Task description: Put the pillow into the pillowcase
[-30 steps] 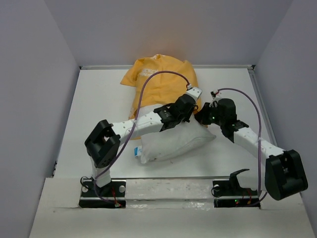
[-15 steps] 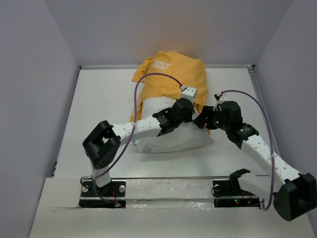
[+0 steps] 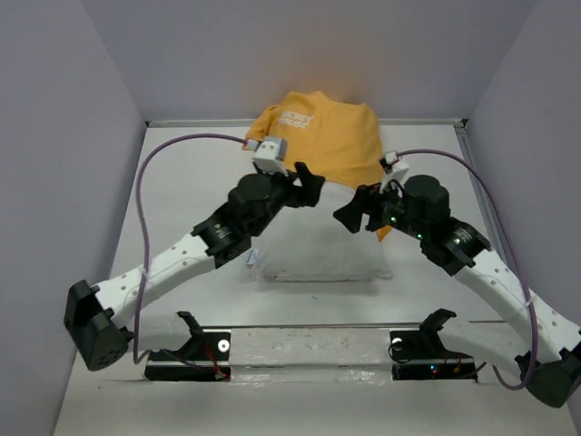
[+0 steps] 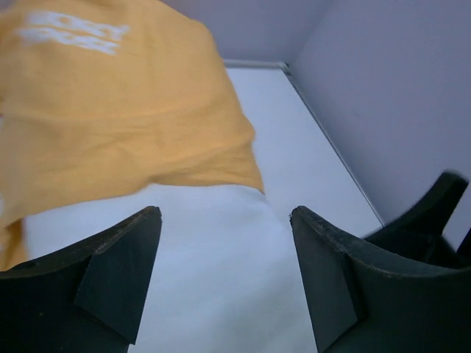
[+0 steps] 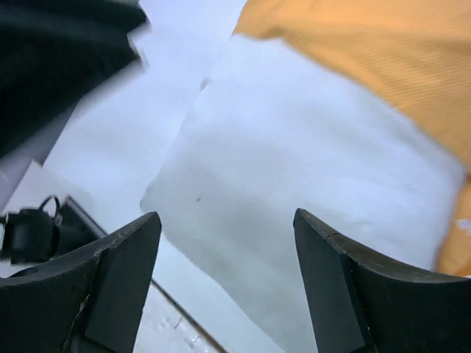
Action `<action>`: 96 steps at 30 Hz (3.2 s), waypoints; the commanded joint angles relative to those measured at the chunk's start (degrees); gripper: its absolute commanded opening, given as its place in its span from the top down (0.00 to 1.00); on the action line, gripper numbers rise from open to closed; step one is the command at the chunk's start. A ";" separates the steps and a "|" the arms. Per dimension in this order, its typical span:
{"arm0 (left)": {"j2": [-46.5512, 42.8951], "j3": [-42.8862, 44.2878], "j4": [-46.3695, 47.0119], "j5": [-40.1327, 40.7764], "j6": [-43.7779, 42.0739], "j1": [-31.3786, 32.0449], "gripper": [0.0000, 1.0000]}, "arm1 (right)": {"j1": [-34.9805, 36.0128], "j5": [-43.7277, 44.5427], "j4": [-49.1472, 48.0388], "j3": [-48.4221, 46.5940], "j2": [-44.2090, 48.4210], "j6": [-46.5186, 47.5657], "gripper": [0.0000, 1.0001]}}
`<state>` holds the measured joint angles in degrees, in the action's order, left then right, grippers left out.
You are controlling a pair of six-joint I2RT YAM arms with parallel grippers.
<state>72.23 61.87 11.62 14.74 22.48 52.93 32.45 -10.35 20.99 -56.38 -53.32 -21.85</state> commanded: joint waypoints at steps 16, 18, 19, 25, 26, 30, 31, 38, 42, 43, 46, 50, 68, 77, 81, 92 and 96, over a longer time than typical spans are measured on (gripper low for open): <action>-6.52 -36.82 14.65 -19.65 12.94 -38.69 0.13 | 15.37 36.12 4.41 -14.21 -33.10 4.79 0.97; -1.33 -36.56 19.57 -22.54 12.07 -38.69 0.13 | 15.37 33.13 4.06 -12.45 -30.80 5.23 0.96; 0.62 -35.68 20.11 -23.26 11.28 -38.69 0.12 | 15.37 32.16 3.79 -11.74 -28.96 5.15 0.96; 18.00 -27.52 24.93 -32.64 9.06 -38.42 0.12 | 14.84 29.17 2.56 -7.87 -24.38 3.74 1.00; 20.13 -26.37 26.69 -34.15 9.33 -38.08 0.12 | 14.84 28.72 2.04 -7.69 -23.33 3.48 1.00; 28.82 -18.21 26.97 -34.52 8.99 -34.66 0.11 | 14.84 25.56 0.98 -7.08 -21.04 3.21 1.00; 29.72 -16.88 26.71 -33.65 8.98 -34.38 0.11 | 14.84 24.86 0.89 -7.08 -20.60 3.21 1.00; 41.13 -3.34 17.93 -27.49 6.53 -32.01 0.16 | 14.84 22.49 0.10 -7.16 -16.73 3.83 1.00; 44.22 -0.35 18.09 -24.17 6.61 -31.48 0.59 | 14.84 20.46 -0.78 -7.60 -16.11 4.00 1.00; 44.40 0.09 18.09 -23.36 6.26 -31.48 0.72 | 14.84 18.63 -0.95 -7.52 -16.11 3.92 1.00; 43.53 1.33 17.30 -21.51 5.12 -31.57 1.00 | 14.84 16.86 -1.39 -7.34 -16.12 3.92 1.00; 33.88 -7.26 24.21 -22.65 6.08 -32.10 1.00 | 14.84 17.20 -1.31 -7.08 -14.36 4.62 0.99; 15.92 -17.59 18.93 -29.77 11.46 -46.77 1.00 | -18.29 0.78 -19.12 9.85 -11.62 0.49 0.82; 15.49 -13.44 11.94 -30.65 6.79 -47.13 1.00 | -17.69 -10.91 -34.17 18.49 -25.69 3.83 0.31; 14.08 -14.32 11.50 -30.83 7.31 -47.13 1.00 | -15.84 -17.15 -41.79 22.53 -28.33 -0.98 0.28; 10.13 -17.04 12.29 -31.53 8.90 -47.13 1.00 | -8.98 -13.13 -51.92 25.70 -37.12 -11.02 0.55; 9.43 -17.83 13.43 -31.97 9.60 -47.13 1.00 | -8.98 -10.05 -51.41 27.19 -36.24 -13.39 0.43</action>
<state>85.45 44.49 21.02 -15.46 31.20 5.91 23.22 -23.92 -25.30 -30.59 -90.74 -31.86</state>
